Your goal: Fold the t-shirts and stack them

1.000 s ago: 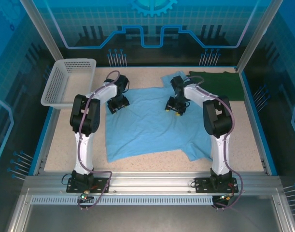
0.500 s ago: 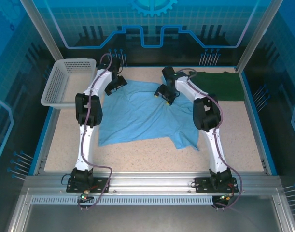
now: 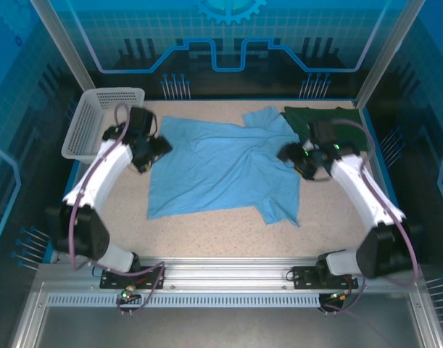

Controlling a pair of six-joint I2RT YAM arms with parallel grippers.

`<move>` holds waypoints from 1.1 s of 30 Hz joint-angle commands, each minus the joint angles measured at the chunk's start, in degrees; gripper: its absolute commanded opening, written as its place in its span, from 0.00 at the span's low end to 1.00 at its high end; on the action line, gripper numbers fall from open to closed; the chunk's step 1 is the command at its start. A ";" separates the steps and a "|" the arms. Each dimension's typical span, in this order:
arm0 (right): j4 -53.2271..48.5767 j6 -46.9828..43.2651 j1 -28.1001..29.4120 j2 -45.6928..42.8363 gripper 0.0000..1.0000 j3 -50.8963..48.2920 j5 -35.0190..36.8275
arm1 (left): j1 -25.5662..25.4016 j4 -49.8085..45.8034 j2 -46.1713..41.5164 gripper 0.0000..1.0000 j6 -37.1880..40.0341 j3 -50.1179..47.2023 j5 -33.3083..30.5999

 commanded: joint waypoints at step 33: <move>1.68 12.73 -10.36 -8.75 0.54 -30.10 -10.92 | 12.31 23.64 -10.20 0.52 -19.45 -41.93 13.30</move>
